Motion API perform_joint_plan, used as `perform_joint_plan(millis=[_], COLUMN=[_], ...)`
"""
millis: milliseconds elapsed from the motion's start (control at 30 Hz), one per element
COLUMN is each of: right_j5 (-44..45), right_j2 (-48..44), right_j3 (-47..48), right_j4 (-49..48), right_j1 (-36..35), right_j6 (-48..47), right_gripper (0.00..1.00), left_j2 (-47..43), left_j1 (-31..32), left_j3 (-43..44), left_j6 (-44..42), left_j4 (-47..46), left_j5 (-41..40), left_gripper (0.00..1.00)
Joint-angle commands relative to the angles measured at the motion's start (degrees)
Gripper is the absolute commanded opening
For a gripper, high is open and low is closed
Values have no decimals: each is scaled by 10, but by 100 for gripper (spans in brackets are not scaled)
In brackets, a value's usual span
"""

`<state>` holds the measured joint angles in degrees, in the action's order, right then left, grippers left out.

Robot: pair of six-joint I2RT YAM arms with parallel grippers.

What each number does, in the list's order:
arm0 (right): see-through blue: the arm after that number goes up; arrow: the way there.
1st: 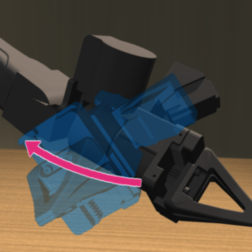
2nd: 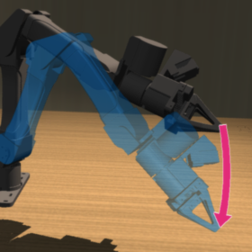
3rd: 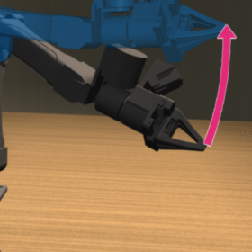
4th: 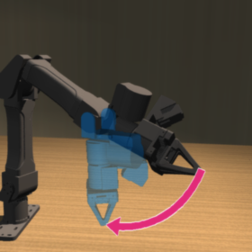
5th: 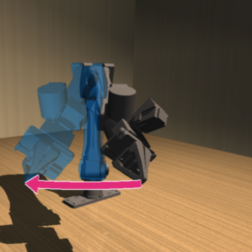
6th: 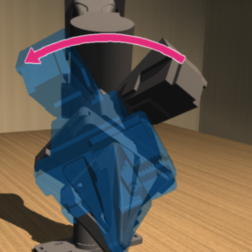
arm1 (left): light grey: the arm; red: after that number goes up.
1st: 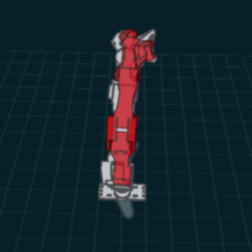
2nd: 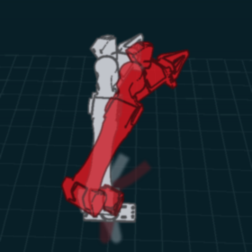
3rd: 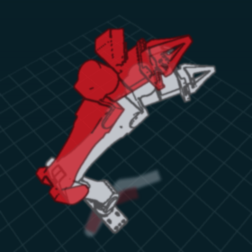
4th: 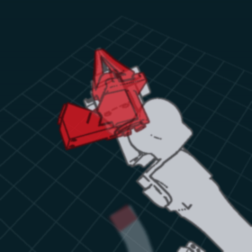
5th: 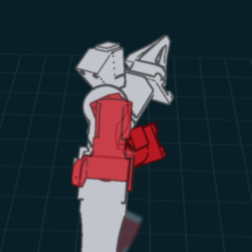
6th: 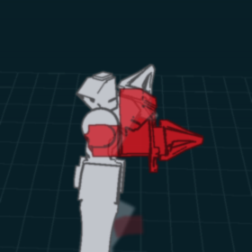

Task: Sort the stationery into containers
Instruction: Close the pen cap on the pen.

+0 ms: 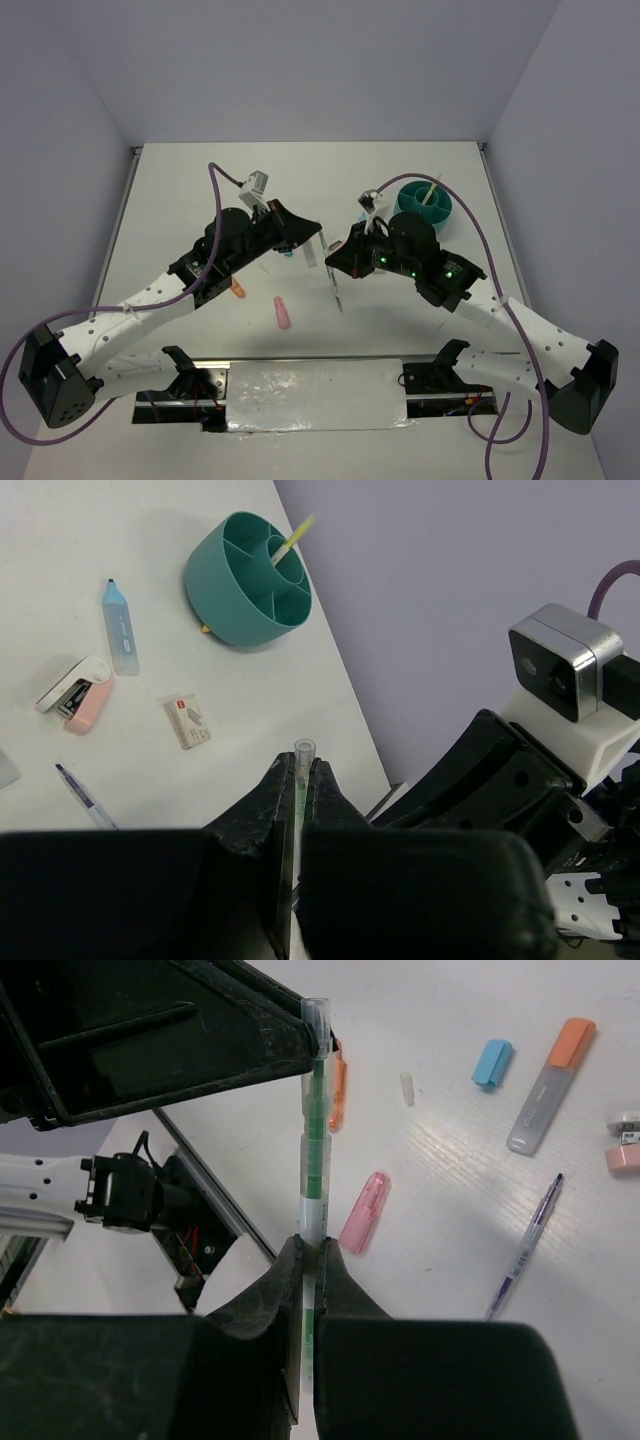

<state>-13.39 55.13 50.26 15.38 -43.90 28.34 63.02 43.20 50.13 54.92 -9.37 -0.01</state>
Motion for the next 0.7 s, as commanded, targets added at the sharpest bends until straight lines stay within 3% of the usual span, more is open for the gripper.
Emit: perform_joint_plan(millis=[0,200,400,667], right_j5=[21,54,56,53], right_j2=[4,8,12,57], right_j3=[34,50,35,117], right_j4=[-54,-80,-168,-158], right_j1=[-2,6,14,29], right_j6=[-24,-60,-81,-100], right_gripper=[0,0,0,0], left_j2=[-4,-12,-16,-9], left_j1=[4,7,12,26], left_j3=[-12,-26,-30,-15], left_j6=[26,35,35,-1], left_j4=[-28,-16,-14,21], left_j5=[30,40,61,64], left_gripper=[0,0,0,0])
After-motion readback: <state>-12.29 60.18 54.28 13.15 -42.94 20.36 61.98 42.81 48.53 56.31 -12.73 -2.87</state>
